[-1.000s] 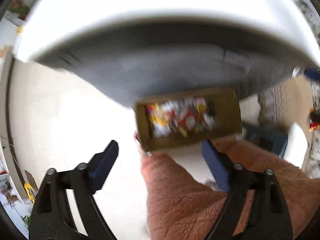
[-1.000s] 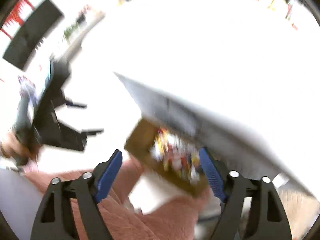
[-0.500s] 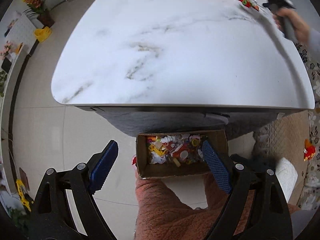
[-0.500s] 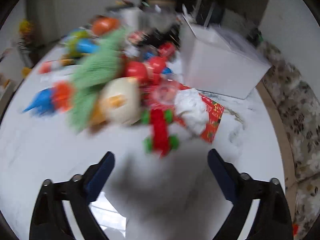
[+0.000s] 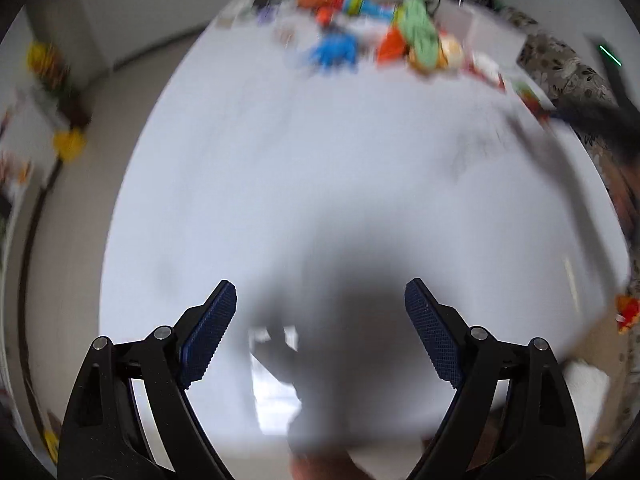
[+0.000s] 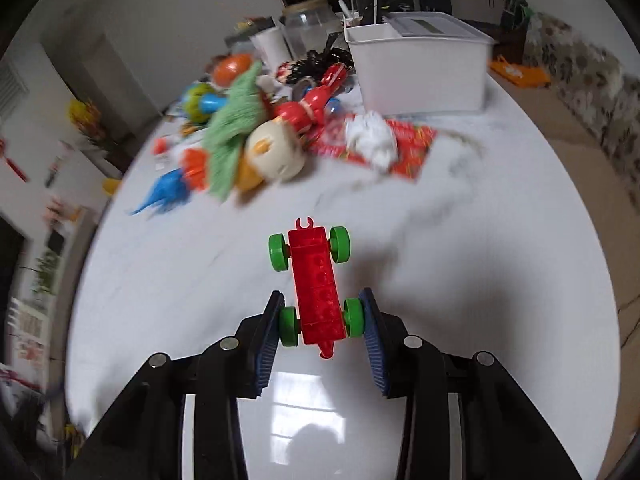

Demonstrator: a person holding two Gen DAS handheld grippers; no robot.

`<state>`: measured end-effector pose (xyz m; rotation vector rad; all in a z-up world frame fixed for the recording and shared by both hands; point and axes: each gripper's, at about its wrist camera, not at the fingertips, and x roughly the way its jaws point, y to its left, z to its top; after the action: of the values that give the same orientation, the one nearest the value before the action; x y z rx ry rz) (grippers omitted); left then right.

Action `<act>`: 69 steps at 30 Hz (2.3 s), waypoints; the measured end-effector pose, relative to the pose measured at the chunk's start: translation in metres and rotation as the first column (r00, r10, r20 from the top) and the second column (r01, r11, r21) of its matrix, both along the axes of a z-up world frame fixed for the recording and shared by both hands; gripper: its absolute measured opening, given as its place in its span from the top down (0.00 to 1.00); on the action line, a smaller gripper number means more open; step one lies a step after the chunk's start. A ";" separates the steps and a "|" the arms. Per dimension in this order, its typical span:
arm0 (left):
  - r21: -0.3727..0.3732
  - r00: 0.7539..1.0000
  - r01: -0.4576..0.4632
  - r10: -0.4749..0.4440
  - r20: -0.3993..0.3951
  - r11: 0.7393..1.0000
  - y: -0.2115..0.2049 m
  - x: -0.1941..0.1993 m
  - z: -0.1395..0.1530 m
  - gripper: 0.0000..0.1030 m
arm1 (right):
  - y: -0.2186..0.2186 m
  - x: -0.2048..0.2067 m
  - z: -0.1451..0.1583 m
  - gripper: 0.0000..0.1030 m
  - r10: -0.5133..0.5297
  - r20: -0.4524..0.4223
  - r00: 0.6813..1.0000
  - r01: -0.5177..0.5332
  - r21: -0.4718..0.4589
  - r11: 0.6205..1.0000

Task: Collect trash
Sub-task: 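Grasp the red toy car with green wheels with the right gripper, then carry the red toy car to the cardboard box and open the right gripper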

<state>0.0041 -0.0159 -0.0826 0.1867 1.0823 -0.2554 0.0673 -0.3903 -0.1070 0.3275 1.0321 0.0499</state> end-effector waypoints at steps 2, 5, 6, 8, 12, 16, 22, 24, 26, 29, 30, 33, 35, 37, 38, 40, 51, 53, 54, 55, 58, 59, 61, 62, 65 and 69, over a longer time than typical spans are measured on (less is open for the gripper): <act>0.029 0.997 0.053 -0.055 0.057 0.998 -0.023 0.058 0.002 0.18 | 0.003 -0.026 0.008 0.63 -0.012 0.016 1.000 0.011 0.044 0.999; 0.063 0.985 0.150 -0.155 0.081 0.987 -0.059 0.131 0.003 0.18 | 0.010 -0.066 0.012 0.63 -0.034 0.039 0.999 0.029 0.129 0.991; 0.083 0.980 0.175 -0.182 0.085 0.981 -0.072 0.160 0.001 0.18 | 0.014 -0.075 0.013 0.63 -0.037 0.045 0.998 0.030 0.154 0.988; 0.113 0.976 0.194 -0.203 0.077 0.975 -0.088 0.199 -0.007 0.18 | 0.018 -0.085 0.014 0.62 -0.035 0.049 0.998 0.026 0.170 0.985; 0.134 0.978 0.204 -0.207 0.012 0.970 -0.106 0.260 -0.030 0.18 | 0.022 -0.096 0.019 0.62 -0.033 0.055 0.998 0.023 0.177 0.984; 0.131 0.982 0.187 -0.181 -0.058 0.973 -0.111 0.287 -0.052 0.20 | 0.016 -0.104 0.018 0.62 -0.046 0.042 0.998 0.036 0.206 0.978; 0.021 0.984 0.155 -0.152 -0.097 0.988 -0.093 0.273 -0.048 0.41 | 0.014 -0.107 0.021 0.62 -0.050 0.049 0.998 0.038 0.225 0.974; 0.015 0.982 0.160 -0.158 -0.104 0.987 -0.084 0.255 -0.043 0.42 | 0.017 -0.106 0.024 0.62 -0.046 0.059 0.997 0.031 0.228 0.973; -0.038 0.983 0.146 -0.149 -0.104 0.989 -0.068 0.230 -0.032 0.42 | 0.024 -0.106 0.027 0.62 -0.033 0.070 0.997 0.016 0.226 0.974; -0.116 0.985 0.135 -0.146 -0.092 0.984 -0.039 0.174 -0.009 0.42 | 0.038 -0.107 0.033 0.62 0.003 0.077 0.997 -0.020 0.219 0.976; -0.128 0.985 0.133 -0.145 -0.091 0.983 -0.033 0.158 -0.004 0.42 | 0.043 -0.108 0.034 0.62 0.018 0.076 0.997 -0.034 0.214 0.976; -0.122 0.985 0.137 -0.148 -0.089 0.983 -0.007 0.081 0.013 0.42 | 0.067 -0.112 0.039 0.62 0.100 0.067 0.993 -0.110 0.177 0.978; -0.137 0.981 0.138 -0.154 -0.117 0.981 0.007 0.044 0.014 0.42 | 0.083 -0.115 0.039 0.62 0.163 0.050 0.985 -0.169 0.155 0.973; -0.162 0.975 0.127 -0.154 -0.163 0.978 0.025 -0.002 0.015 0.42 | 0.105 -0.122 0.037 0.62 0.244 0.011 0.970 -0.243 0.132 0.961; -0.168 0.971 0.124 -0.154 -0.183 0.978 0.033 -0.027 0.015 0.42 | 0.113 -0.125 0.035 0.62 0.274 -0.002 0.962 -0.271 0.126 0.954; -0.174 0.961 0.112 -0.152 -0.231 0.978 0.044 -0.062 0.010 0.42 | 0.137 -0.137 0.032 0.62 0.366 -0.037 0.930 -0.360 0.115 0.926; -0.273 0.864 0.035 -0.166 -0.474 0.961 0.050 -0.157 -0.105 0.99 | 0.236 -0.204 -0.033 0.63 0.645 -0.231 0.728 -0.656 0.037 0.754; -0.264 0.847 -0.014 -0.129 -0.517 0.965 0.051 -0.155 -0.161 1.00 | 0.241 -0.215 -0.068 0.63 0.632 -0.268 0.727 -0.658 -0.008 0.753; -0.249 0.833 -0.027 -0.116 -0.540 0.968 0.050 -0.156 -0.186 1.00 | 0.246 -0.221 -0.090 0.59 0.629 -0.287 0.722 -0.668 -0.052 0.742; -0.212 0.808 -0.052 -0.084 -0.583 0.976 0.050 -0.158 -0.223 1.00 | 0.250 -0.228 -0.112 0.38 0.623 -0.313 0.717 -0.680 -0.115 0.725; -0.074 0.755 -0.075 0.008 -0.655 0.994 0.053 -0.170 -0.288 0.77 | 0.253 -0.244 -0.188 0.31 0.571 -0.416 0.707 -0.684 -0.198 0.703; -0.047 0.744 -0.072 0.022 -0.668 0.996 0.054 -0.176 -0.300 0.56 | 0.251 -0.247 -0.213 0.32 0.550 -0.469 0.691 -0.679 -0.161 0.716; 0.030 0.753 -0.054 0.061 -0.655 0.998 0.056 -0.184 -0.311 0.37 | 0.248 -0.253 -0.234 0.31 0.515 -0.508 0.690 -0.663 -0.160 0.731; 0.059 0.756 -0.054 0.079 -0.650 0.997 0.057 -0.187 -0.313 0.35 | 0.247 -0.255 -0.240 0.30 0.505 -0.518 0.691 -0.661 -0.170 0.731; 0.056 0.729 -0.092 0.105 -0.676 0.994 0.066 -0.192 -0.311 0.33 | 0.245 -0.255 -0.239 0.28 0.487 -0.535 0.690 -0.655 -0.176 0.734; 0.061 0.745 -0.094 0.111 -0.658 0.994 0.067 -0.193 -0.285 0.33 | 0.240 -0.250 -0.212 0.18 0.492 -0.507 0.708 -0.641 -0.166 0.750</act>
<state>-0.1887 0.0515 -0.3674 0.0510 1.8063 -0.2116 -0.1825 -0.1502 -0.3191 -0.3350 1.5410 0.3842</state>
